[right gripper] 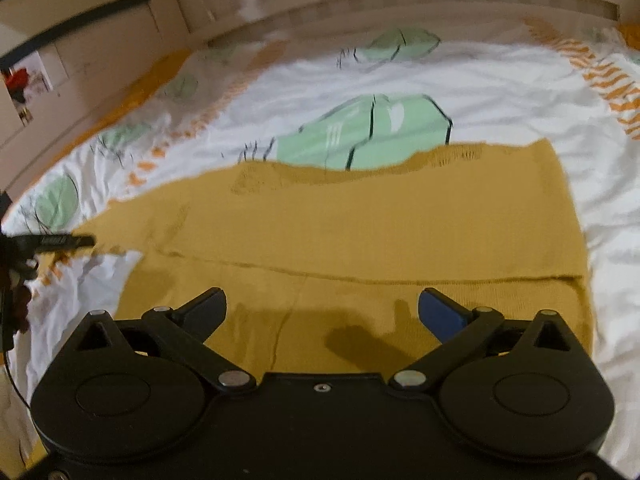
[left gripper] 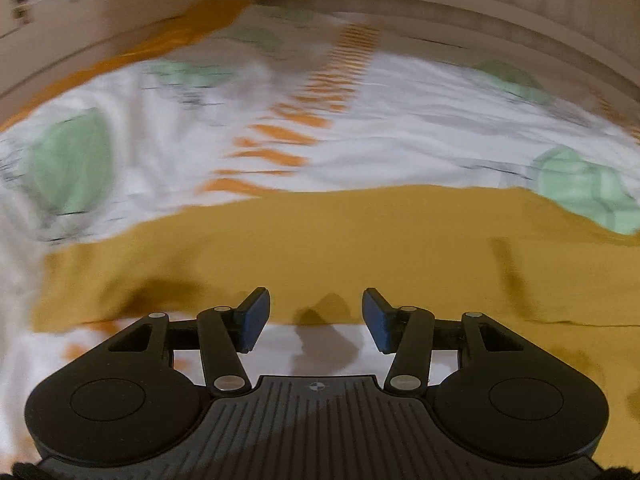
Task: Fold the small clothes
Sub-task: 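Grasp the other sleeve cuff with the left tool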
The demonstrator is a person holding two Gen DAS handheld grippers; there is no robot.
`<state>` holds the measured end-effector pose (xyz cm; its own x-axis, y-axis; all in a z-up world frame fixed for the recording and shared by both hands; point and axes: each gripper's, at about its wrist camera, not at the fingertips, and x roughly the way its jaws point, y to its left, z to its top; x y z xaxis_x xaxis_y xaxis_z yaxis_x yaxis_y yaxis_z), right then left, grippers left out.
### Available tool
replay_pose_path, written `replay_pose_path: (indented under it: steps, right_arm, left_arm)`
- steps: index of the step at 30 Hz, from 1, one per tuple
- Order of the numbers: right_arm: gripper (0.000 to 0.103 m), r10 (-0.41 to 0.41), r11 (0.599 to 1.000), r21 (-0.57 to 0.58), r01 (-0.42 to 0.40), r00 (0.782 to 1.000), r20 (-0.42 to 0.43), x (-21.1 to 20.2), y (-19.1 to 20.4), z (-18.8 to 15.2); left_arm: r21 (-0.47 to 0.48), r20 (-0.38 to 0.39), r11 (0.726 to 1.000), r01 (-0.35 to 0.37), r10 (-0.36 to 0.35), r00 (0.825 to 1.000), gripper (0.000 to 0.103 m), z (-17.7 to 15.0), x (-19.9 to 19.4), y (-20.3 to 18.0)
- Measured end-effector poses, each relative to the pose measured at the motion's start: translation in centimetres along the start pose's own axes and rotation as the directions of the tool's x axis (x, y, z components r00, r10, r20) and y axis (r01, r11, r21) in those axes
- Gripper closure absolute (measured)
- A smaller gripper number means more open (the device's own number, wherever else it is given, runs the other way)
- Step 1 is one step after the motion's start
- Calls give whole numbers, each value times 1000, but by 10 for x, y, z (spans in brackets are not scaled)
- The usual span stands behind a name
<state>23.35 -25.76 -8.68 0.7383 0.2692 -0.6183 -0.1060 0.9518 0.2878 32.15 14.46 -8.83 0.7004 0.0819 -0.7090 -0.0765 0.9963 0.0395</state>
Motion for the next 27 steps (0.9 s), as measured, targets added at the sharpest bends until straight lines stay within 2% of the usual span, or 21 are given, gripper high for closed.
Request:
replay_pose_path:
  steps: [6, 12, 18, 22, 27]
  right_arm:
    - [1, 34, 999, -15, -33, 997, 69, -4, 6, 2]
    - [1, 65, 997, -49, -62, 995, 71, -1, 15, -1]
    - [1, 67, 995, -72, -63, 996, 57, 3, 20, -5]
    - [1, 63, 996, -67, -59, 997, 47, 5, 19, -7]
    - [1, 62, 996, -64, -59, 997, 44, 6, 19, -7]
  left_arm:
    - [-165, 13, 983, -86, 89, 996, 53, -7, -13, 77]
    - [-358, 3, 931, -73, 80, 997, 53, -17, -12, 128]
    - [-519, 10, 853, -51, 66, 998, 53, -26, 1, 155]
    - [-569, -23, 817, -88, 91, 996, 53, -31, 15, 165]
    - [-631, 4, 773, -72, 96, 995, 53, -28, 25, 176]
